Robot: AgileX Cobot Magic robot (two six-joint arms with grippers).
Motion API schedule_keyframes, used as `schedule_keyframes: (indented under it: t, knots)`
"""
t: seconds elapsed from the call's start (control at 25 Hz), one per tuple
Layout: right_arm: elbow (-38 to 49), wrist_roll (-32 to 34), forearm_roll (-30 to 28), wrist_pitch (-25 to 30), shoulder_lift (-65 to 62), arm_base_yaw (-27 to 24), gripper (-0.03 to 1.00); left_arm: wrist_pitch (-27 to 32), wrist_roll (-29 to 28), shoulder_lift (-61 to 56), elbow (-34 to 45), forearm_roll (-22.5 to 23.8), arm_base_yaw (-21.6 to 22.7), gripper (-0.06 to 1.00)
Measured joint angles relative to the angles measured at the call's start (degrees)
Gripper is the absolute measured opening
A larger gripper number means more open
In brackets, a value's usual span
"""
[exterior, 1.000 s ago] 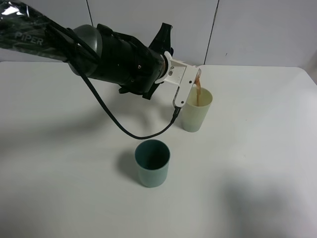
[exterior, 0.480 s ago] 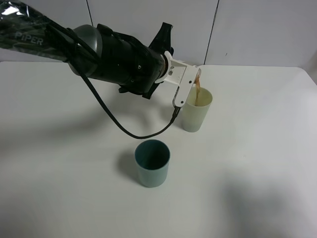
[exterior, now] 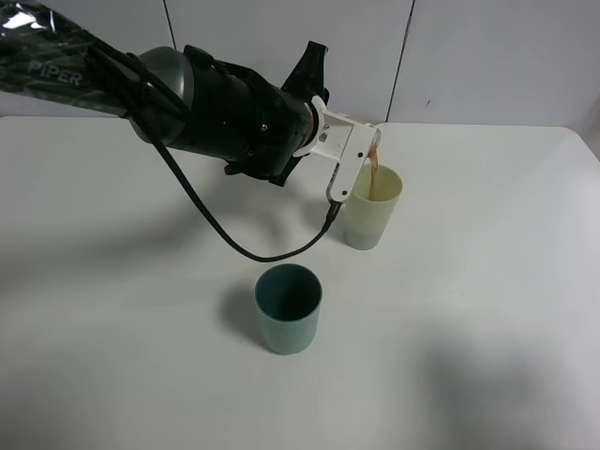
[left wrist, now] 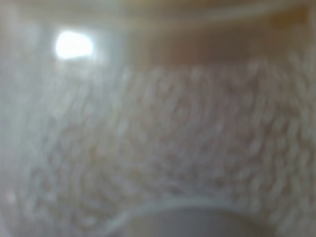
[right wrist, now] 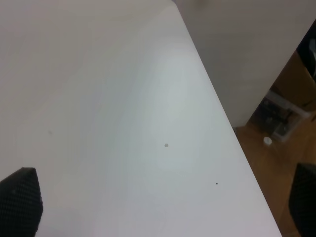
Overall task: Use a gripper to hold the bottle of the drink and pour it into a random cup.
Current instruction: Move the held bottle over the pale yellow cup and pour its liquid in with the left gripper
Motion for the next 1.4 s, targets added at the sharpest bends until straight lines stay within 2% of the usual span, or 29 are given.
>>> schedule_keyframes:
  t: [1.4]
  knots:
    - [0.0, 0.0, 0.0, 0.0, 0.0, 0.0, 1.00, 2.8, 0.7, 0.0, 0.0, 3.1, -2.0, 0.33]
